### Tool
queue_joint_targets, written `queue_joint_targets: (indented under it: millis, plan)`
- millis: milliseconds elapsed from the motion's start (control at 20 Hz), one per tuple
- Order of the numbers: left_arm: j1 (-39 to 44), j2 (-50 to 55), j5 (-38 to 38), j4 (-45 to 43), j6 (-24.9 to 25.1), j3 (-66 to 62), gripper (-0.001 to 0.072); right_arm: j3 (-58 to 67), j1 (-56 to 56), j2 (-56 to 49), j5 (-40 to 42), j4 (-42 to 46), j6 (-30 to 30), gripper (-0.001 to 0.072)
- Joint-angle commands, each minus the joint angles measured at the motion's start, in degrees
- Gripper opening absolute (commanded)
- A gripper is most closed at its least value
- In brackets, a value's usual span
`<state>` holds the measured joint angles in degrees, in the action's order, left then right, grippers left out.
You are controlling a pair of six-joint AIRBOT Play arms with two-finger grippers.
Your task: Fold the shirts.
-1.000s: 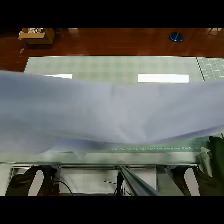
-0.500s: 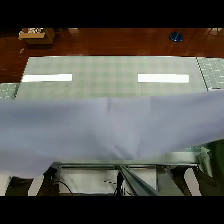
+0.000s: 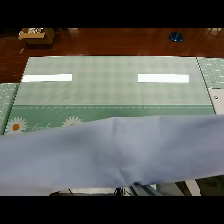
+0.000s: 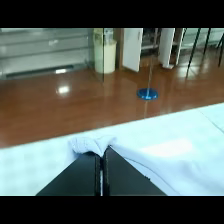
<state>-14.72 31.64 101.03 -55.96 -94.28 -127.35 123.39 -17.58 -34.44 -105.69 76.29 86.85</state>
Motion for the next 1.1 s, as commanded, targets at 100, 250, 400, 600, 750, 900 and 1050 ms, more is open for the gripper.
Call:
queue_joint_targets:
  millis: [100, 250, 400, 600, 750, 900, 1050]
  plan:
    - [0.0, 0.1, 4.5, -1.1, -0.7, 8.1, 0.0023, -11.0, 5.3, -0.9, -0.6, 6.3, 0.2, 0.0025]
    - [0.0, 0.6, 4.4, -2.5, 5.5, 23.0, 0.0023, -26.5, 6.0, -3.1, -0.2, 5.4, -2.4, 0.0025]
    - [0.0, 2.5, -4.2, -3.6, 12.6, 44.5, 0.0024, -39.4, 6.0, -9.1, 9.1, 7.0, -4.2, 0.0025]
    - [0.2, 10.5, -29.2, 5.8, 19.2, 62.0, 0.0025, -41.7, 6.0, -23.4, 22.6, 3.0, -4.2, 0.0025]
    - [2.1, 21.6, -42.7, 14.7, 26.4, 63.3, 0.0025, -41.7, 6.0, -33.5, 33.9, -1.4, -4.2, 0.0026]
    - [6.3, 33.1, -52.0, 25.1, 36.6, 62.2, 0.0025, -41.7, 6.0, -41.4, 43.3, -6.8, -4.2, 0.0025]
    - [10.6, 42.4, -59.2, 26.5, 43.7, 60.1, 0.0025, -41.7, 6.0, -46.9, 52.3, -9.2, -4.2, 0.0026]
